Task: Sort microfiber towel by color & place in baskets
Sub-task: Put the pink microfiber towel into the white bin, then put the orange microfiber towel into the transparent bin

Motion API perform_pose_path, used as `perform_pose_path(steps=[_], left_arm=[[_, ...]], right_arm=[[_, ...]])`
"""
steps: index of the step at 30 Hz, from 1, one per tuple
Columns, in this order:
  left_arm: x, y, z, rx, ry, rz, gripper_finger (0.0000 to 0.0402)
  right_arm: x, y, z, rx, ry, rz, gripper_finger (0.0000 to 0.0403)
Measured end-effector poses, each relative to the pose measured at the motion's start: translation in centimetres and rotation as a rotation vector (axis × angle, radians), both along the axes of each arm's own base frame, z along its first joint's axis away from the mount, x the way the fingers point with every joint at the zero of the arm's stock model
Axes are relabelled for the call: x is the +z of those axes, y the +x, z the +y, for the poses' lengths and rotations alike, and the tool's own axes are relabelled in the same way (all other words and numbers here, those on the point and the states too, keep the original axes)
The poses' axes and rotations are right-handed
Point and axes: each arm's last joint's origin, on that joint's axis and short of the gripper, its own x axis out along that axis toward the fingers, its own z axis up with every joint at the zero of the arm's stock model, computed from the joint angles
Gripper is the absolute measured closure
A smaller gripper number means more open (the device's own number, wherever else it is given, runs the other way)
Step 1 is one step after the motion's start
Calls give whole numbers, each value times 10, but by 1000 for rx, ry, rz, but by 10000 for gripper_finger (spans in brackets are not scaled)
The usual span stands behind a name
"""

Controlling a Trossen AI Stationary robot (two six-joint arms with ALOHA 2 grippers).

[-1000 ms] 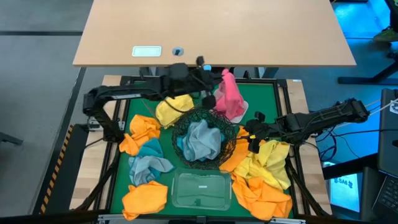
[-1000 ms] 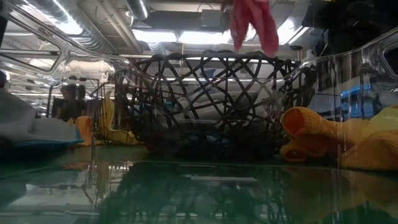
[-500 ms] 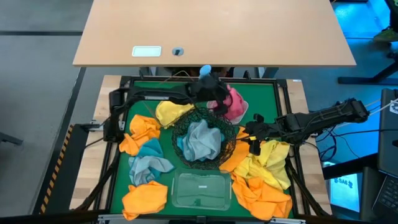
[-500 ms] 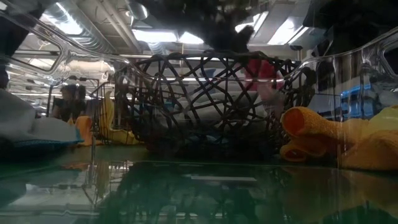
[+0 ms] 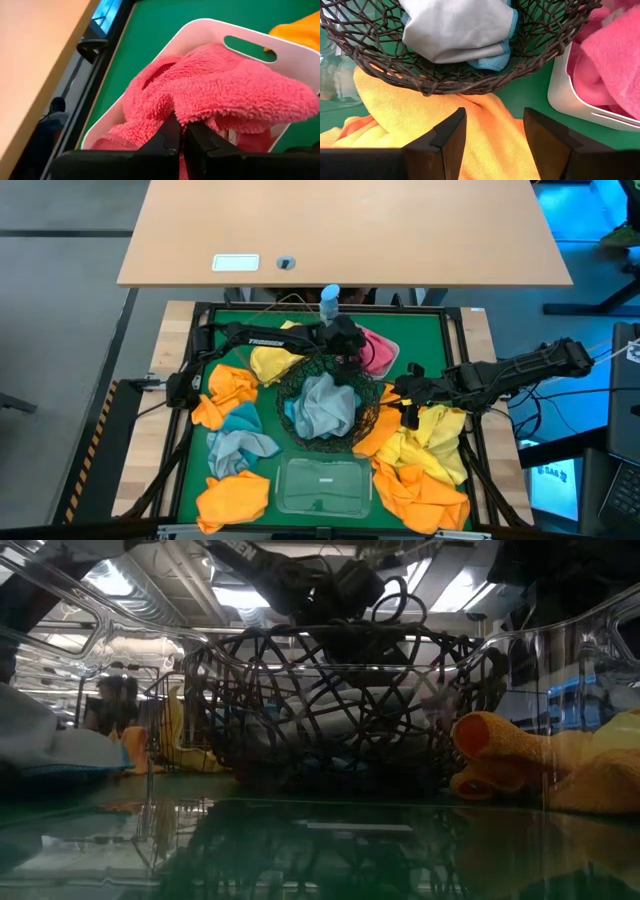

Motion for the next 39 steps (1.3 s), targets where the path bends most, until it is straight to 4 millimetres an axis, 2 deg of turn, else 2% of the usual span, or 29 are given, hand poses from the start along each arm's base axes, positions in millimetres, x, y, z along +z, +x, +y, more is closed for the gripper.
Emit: perform_pose_path(steps=[8, 21, 25, 32, 39], left_arm=[[2, 1, -2, 77, 2, -28, 358], [6, 2, -13, 113, 4, -42, 220], [24, -1, -21, 114, 23, -77, 201], [60, -10, -37, 85, 32, -152, 196], [97, -30, -51, 55, 29, -165, 196]], right_arm=[[0, 0, 0, 1, 2, 0, 210], [0, 0, 1, 15, 20, 5, 210], [0, 0, 1, 15, 20, 7, 210], [-1, -1, 1, 15, 19, 12, 210], [-1, -1, 1, 15, 17, 17, 210]])
